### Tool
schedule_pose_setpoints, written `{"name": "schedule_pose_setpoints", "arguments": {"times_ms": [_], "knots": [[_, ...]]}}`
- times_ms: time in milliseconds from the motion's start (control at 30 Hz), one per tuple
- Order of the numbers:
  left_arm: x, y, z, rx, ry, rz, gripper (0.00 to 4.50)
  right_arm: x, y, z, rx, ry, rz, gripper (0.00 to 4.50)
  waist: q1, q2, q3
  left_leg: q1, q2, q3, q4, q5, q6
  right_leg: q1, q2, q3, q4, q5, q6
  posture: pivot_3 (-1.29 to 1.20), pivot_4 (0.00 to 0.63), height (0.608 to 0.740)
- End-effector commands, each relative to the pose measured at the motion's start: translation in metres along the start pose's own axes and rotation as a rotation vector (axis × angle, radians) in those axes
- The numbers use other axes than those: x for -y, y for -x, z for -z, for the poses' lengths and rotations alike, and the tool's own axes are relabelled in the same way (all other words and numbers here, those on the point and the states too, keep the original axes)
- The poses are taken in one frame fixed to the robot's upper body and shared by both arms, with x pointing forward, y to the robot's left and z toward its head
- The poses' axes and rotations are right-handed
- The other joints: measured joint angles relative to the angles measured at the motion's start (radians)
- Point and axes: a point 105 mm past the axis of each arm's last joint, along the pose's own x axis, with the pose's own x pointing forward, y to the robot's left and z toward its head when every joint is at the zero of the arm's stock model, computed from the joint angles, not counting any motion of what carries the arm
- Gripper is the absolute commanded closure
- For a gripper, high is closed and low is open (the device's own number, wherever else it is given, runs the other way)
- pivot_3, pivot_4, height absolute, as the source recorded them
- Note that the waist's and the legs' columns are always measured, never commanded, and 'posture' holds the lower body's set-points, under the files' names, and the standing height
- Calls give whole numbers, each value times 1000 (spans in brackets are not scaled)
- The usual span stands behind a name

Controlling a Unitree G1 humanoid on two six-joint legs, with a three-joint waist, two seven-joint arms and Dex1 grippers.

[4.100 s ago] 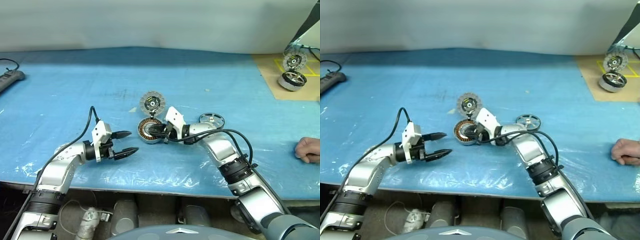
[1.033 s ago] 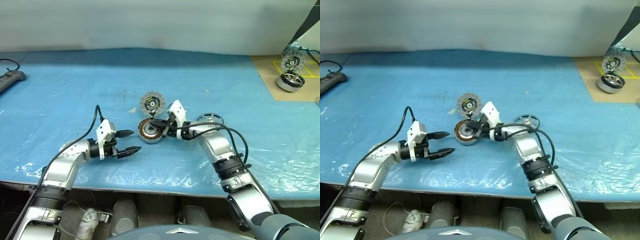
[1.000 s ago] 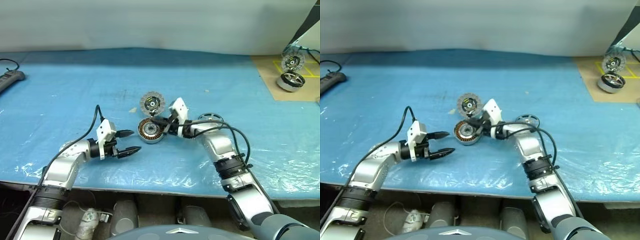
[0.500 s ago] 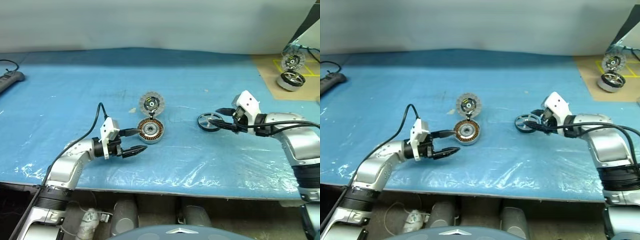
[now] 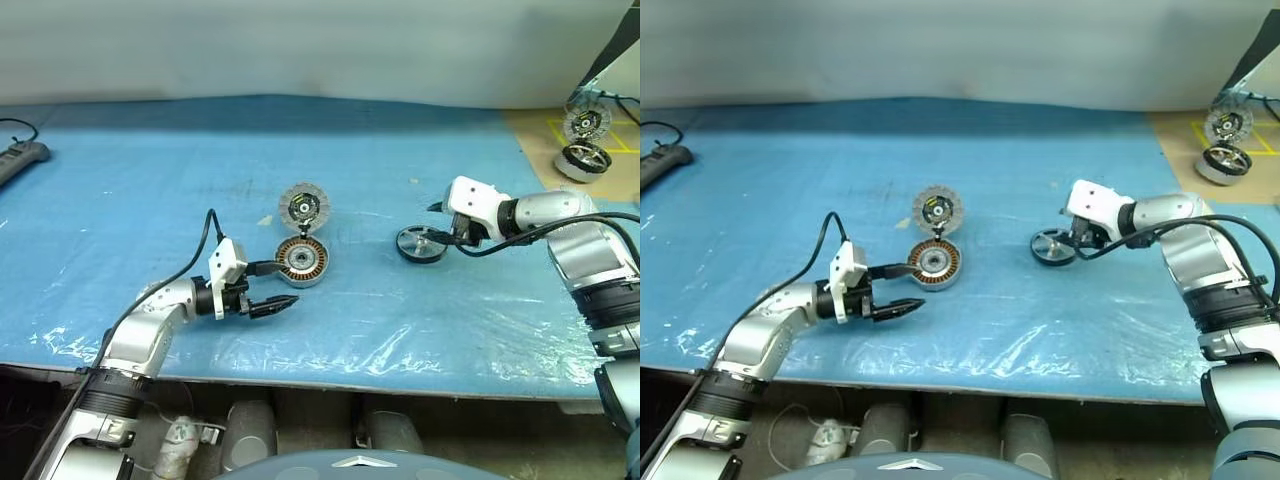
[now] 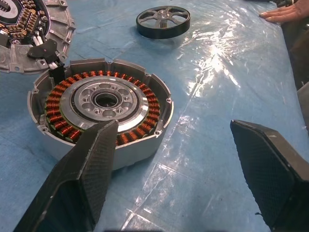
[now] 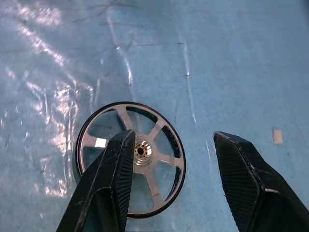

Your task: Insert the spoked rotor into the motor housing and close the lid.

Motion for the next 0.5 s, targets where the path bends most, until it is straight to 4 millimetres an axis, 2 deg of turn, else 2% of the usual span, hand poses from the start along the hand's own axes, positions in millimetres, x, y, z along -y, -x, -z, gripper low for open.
{"name": "schedule_pose_setpoints", "arguments": {"times_ms": [33,100,333,500], "knots": [[4,-1,-6,23,-23,11,509,-8,-1,2,-27,76,-83,1798,1,0,0,-1,1,0,1,0,0,0,0,-1,0,0,0,0,150,740],[2,-1,-6,25,-18,-2,509,-10,-4,1,-29,96,-111,1798,1,0,0,-3,1,0,3,0,0,-1,0,-1,0,0,0,0,150,740],[6,0,-1,13,-11,-5,509,4,-15,10,-97,174,-99,1798,-2,0,0,-4,3,0,8,0,1,-2,0,-1,5,1,-2,0,150,740],[8,0,-5,21,-17,-8,509,-7,-22,12,-97,184,-172,1798,-1,0,0,-5,3,0,9,0,1,-3,1,-1,5,1,-2,0,150,740]]}}
